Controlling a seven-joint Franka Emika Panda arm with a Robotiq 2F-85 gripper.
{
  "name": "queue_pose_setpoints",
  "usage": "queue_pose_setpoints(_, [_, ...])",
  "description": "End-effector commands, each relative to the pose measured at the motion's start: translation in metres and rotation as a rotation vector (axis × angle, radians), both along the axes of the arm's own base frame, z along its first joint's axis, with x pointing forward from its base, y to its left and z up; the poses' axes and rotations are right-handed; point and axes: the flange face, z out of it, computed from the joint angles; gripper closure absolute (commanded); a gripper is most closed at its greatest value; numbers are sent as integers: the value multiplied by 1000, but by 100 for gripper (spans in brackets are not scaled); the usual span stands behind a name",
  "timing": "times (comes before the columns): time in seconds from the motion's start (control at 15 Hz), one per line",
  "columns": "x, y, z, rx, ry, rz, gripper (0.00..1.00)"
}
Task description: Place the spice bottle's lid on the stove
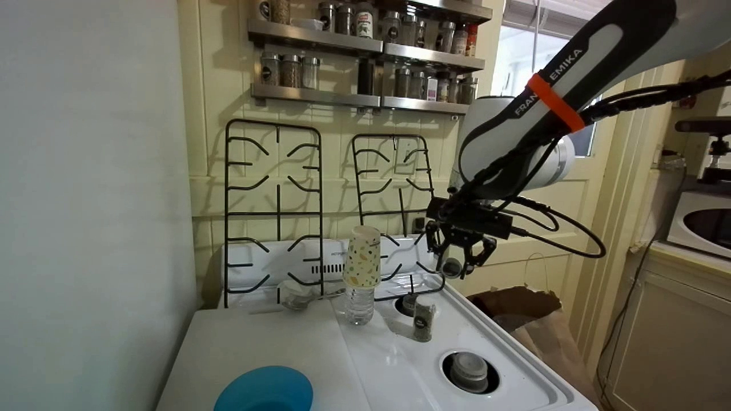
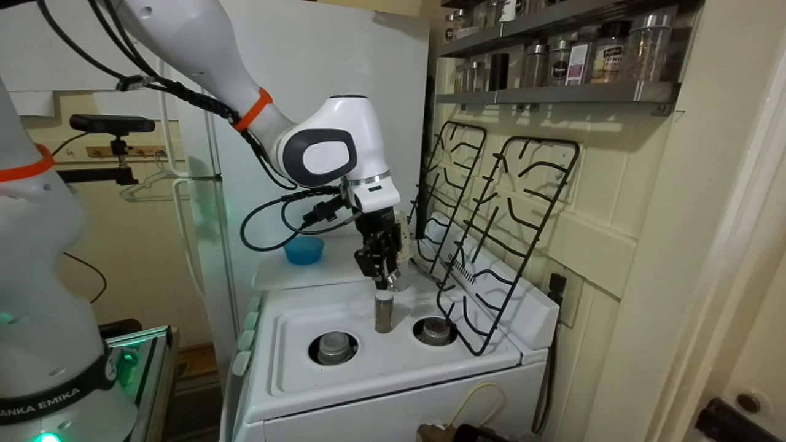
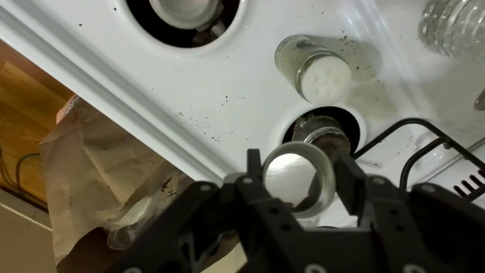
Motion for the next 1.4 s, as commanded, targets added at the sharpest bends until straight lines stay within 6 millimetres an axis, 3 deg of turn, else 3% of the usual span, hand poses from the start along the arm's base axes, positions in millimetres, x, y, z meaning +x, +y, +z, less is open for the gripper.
queue_pose_setpoints(0.0, [6,5,-3,-26,-9,3,76])
queue_pose_setpoints(0.2, [18,22,-9,-142,-6,18,76])
queue_pose_setpoints(0.67, [25,91,-21,-312,-40,44,76])
queue_pose_setpoints(0.93, [21,105,-27,-357,-111,-27,76])
queue_pose_setpoints(1.33, [15,107,-39,-400,-157,-138,76])
